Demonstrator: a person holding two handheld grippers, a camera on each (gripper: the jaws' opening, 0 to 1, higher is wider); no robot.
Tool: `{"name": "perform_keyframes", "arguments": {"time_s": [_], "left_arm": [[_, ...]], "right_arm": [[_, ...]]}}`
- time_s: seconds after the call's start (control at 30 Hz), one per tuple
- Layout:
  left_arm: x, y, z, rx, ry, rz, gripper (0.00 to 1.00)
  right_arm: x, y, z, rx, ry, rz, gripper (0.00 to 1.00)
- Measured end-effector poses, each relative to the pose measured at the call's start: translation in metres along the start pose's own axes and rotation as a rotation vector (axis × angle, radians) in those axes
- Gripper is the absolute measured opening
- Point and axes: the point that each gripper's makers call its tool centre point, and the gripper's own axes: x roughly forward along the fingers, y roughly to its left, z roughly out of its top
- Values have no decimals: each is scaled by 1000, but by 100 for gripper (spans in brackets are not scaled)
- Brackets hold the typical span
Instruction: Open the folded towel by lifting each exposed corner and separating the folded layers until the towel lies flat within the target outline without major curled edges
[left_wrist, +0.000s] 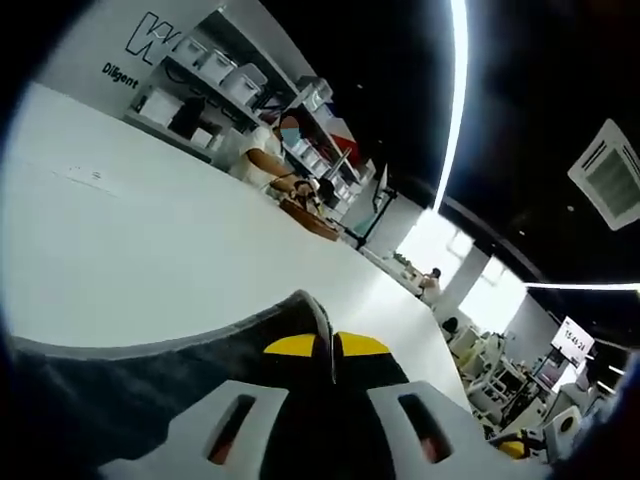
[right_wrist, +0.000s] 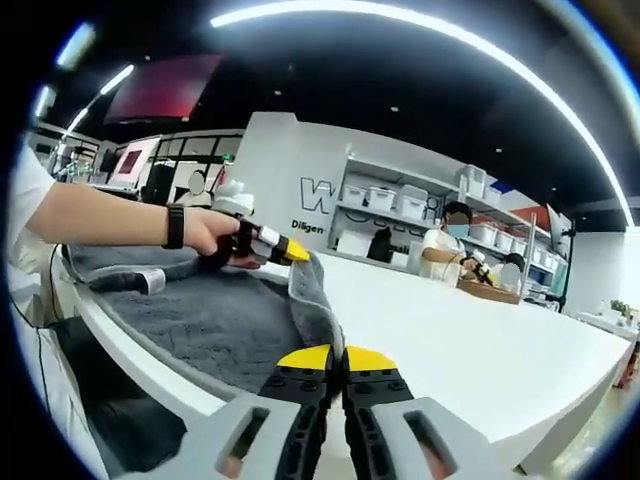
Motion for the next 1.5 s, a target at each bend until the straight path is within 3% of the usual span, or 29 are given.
{"name": "perform_keyframes", "arguments": {"time_s": [0.43, 0.7, 0.97, 1.13, 1.37, 1.5], "left_arm": [[2, -5, -4, -17, 14, -34, 9], [0, -8, -9, -8, 25, -30, 9], [-1, -11, -9, -3, 24, -36, 9], [-3, -13, -8, -5, 23, -38, 9], [-10, -20, -19, -4, 24, -37, 8], [-12, -23, -22, 2, 24, -38, 8]], "right_arm": [[-2, -14, -10, 30, 33, -46, 0], [-2, -13, 0, 19, 7, -20, 3], [11, -3, 10, -29, -2, 36, 8], [22, -5, 3, -32, 25, 44, 14], [23, 2, 3, -36, 14, 80, 0], [23, 0, 2, -39, 14, 75, 0]]}}
